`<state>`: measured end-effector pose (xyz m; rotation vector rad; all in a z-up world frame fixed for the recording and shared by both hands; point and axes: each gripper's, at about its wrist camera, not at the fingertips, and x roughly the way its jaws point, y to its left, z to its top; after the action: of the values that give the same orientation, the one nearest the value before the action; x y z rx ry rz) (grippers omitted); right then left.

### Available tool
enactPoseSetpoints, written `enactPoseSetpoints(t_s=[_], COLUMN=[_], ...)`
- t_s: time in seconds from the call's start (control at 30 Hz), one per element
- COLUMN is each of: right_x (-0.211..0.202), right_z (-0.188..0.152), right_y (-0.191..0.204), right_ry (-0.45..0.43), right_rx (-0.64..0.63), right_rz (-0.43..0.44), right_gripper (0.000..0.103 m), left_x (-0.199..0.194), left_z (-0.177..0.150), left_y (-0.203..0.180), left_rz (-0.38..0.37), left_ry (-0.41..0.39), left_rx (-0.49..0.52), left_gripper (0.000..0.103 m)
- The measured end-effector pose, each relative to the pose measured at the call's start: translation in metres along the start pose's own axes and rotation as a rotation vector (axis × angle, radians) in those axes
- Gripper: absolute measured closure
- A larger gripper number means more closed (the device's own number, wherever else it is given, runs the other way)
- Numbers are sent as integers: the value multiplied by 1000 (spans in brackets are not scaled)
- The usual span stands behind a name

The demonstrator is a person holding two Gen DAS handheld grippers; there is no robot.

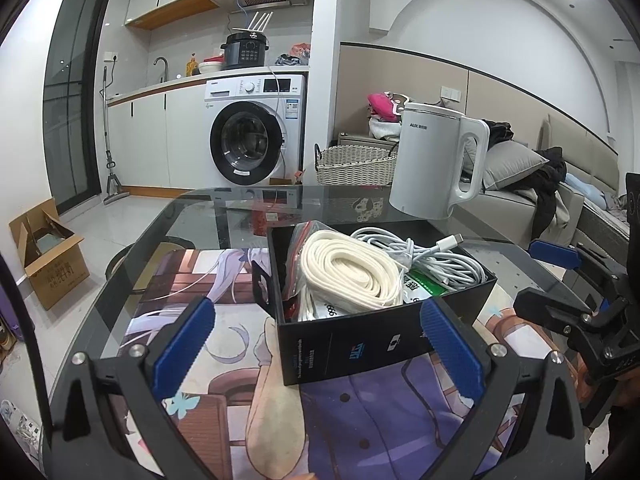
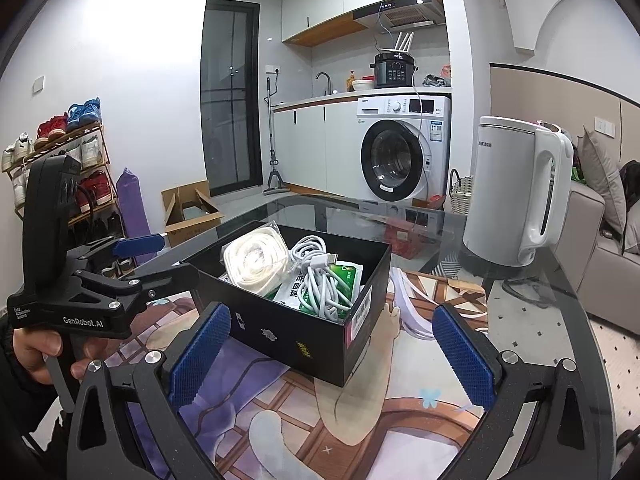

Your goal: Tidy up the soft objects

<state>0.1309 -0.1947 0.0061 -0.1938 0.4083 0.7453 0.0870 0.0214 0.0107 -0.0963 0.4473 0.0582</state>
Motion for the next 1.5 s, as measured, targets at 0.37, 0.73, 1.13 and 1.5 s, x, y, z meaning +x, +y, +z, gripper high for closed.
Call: enactPoseSetpoints(t_s=[0.37,0.73,1.13,1.5], right_x=[-1,0,0,-1], right_z=[1,1,0,0], right_y=[-1,-3,-3,-3], right_ry=[-2,-3,-9,-8], right_rx=[3,8,4,2], right_rz=[-2,-2,0,-1], right_gripper=[0,0,0,0], left_x=[-2,0,-2,-4], left_z=[-1,-1,-1,-1], left_y=[-4,-4,-6,-9], left_rz=[6,13,18,11], left_ry=[1,5,-2,-10], left_rx=[14,10,23,41], left_gripper=[0,0,0,0])
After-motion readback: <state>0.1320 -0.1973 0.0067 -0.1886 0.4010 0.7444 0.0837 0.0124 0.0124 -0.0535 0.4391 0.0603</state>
